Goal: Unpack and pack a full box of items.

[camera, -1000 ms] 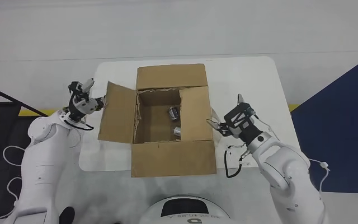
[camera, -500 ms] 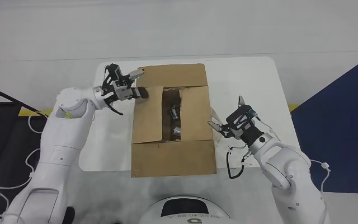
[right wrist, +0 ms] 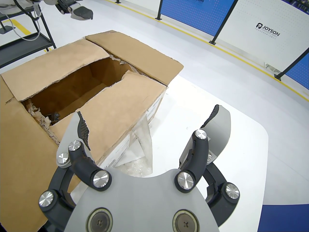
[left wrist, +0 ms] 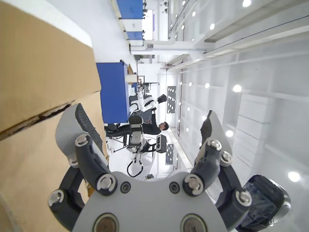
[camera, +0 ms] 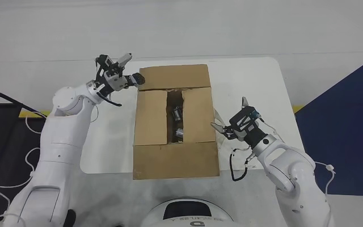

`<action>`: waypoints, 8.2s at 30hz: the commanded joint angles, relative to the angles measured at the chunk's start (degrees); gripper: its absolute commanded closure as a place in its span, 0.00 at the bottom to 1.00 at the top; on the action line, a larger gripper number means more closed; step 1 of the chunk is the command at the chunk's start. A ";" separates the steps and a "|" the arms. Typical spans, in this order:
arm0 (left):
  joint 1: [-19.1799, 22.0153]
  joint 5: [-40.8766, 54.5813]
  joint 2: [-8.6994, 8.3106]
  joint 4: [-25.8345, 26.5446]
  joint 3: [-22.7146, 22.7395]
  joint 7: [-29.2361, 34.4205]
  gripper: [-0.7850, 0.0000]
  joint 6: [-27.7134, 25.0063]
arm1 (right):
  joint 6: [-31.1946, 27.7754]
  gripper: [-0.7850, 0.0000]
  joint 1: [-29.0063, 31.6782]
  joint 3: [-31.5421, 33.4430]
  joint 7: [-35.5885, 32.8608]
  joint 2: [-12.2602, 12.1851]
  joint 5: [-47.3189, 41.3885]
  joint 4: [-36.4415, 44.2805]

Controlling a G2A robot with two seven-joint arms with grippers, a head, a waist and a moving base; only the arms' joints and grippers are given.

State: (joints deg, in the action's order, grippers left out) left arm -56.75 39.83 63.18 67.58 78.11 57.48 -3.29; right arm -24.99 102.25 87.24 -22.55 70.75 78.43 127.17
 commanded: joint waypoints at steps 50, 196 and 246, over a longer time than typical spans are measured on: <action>16.43 -0.89 5.12 -28.79 -11.49 15.26 0.00 8.57 | 0.00 0.00 0.00 0.00 0.00 0.00 0.00 0.00; 0.56 -1.92 -1.43 -7.46 -3.66 2.08 0.00 2.99 | 39.69 0.00 7.51 -12.86 9.96 0.60 7.68 -4.38; -3.00 -0.34 -2.62 -4.19 0.70 5.94 0.00 2.80 | 49.32 0.00 0.88 -19.16 23.40 4.97 4.26 -11.51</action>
State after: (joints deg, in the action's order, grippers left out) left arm -59.81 39.62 60.56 63.32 78.86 63.36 -0.41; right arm 23.69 102.33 68.23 1.21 75.73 81.79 114.73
